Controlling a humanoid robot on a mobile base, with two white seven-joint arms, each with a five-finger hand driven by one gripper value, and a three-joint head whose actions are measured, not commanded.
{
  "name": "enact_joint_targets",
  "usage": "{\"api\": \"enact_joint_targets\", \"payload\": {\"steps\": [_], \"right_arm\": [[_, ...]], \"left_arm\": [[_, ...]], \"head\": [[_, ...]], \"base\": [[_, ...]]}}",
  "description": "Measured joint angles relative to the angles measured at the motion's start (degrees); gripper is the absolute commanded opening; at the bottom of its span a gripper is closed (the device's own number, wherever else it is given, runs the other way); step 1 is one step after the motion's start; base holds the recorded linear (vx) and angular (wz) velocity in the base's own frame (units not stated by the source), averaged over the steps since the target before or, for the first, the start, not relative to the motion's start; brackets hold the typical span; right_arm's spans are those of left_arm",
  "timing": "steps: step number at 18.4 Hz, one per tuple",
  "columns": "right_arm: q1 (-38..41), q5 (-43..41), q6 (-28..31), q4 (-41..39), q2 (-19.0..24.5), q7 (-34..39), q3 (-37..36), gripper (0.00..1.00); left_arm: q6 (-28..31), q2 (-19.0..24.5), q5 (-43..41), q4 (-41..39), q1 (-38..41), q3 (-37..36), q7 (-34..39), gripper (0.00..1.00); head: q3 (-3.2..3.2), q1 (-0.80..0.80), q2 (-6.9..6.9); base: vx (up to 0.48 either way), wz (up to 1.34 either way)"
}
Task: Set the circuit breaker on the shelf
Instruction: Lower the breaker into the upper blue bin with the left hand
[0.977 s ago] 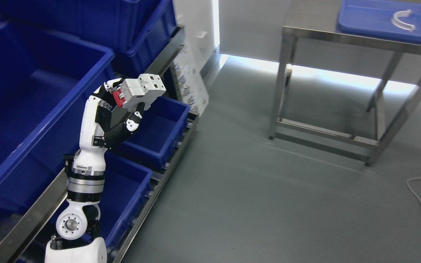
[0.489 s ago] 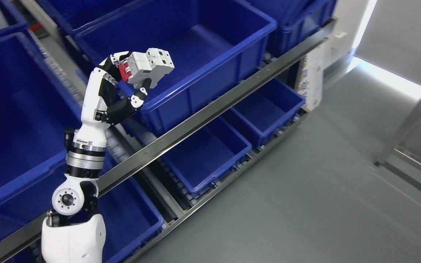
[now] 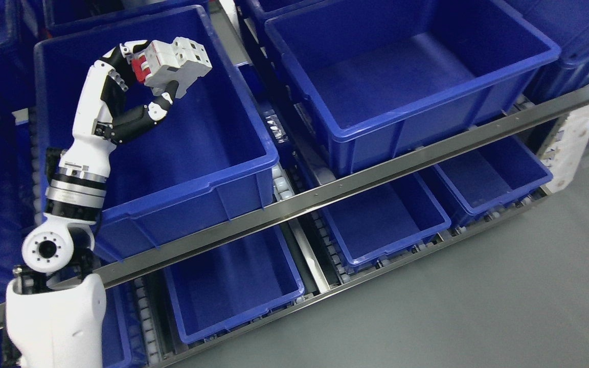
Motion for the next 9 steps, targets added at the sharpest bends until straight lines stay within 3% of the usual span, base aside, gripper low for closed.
{"api": "enact_joint_targets", "payload": {"steps": [4, 9], "right_arm": [[0.0, 0.0, 0.0, 0.0, 0.0, 0.01, 0.0, 1.0], [0.01, 0.0, 0.0, 0.0, 0.0, 0.05, 0.0, 1.0]], "left_arm": [[5.31, 6.58, -1.77, 1.68, -4.73, -2.01, -2.15, 0.1], [6.71, 11.35, -11.76, 6.9, -11.28, -7.42, -11.92, 0.11]], "head": [[0.0, 0.0, 0.0], [0.0, 0.0, 0.0]], "base": [[0.037, 0.29], [0.022, 0.14]]}}
